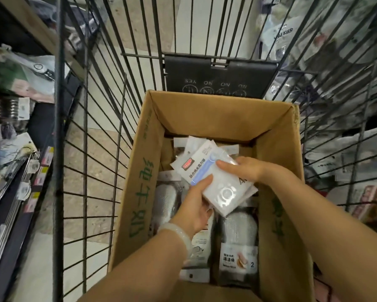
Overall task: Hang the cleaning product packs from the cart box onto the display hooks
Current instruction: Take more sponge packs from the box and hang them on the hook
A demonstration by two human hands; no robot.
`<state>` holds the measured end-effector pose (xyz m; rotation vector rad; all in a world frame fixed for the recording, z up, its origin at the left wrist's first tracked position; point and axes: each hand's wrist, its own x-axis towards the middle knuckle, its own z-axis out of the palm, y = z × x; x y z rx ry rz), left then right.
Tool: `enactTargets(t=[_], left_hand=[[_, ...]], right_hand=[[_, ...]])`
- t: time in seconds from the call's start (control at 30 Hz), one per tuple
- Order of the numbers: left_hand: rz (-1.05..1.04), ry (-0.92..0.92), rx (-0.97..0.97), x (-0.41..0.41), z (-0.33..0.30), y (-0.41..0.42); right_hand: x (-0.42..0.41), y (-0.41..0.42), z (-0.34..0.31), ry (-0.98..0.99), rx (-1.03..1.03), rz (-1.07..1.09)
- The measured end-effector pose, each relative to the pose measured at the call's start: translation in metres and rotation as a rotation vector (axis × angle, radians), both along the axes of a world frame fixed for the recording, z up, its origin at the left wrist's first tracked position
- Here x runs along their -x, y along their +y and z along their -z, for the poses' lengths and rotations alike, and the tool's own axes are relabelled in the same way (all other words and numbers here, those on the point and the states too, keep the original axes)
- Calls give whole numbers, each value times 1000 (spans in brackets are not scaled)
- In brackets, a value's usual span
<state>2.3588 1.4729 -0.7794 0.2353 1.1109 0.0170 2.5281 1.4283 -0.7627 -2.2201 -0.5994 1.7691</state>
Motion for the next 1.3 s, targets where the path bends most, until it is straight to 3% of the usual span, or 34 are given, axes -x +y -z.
enactTargets(t=[0.1, 0.27, 0.5, 0.7, 1.0, 1.3], left_hand=[[77, 1, -41, -3, 3, 8], [166, -42, -133, -6, 2, 14], [296, -152, -308, -10, -44, 33], [377, -283, -465, -18, -106, 38], [462, -462, -620, 18, -202, 2], [601, -670, -841, 145, -332, -117]], right_hand=[[1, -7, -4, 131, -15, 107], [30, -22, 3, 222, -179, 546], [49, -43, -51, 285, -438, 832], [63, -51, -116, 197, -632, 967], [118, -100, -209, 80, -852, 971], [268, -227, -314, -159, -1091, 1079]])
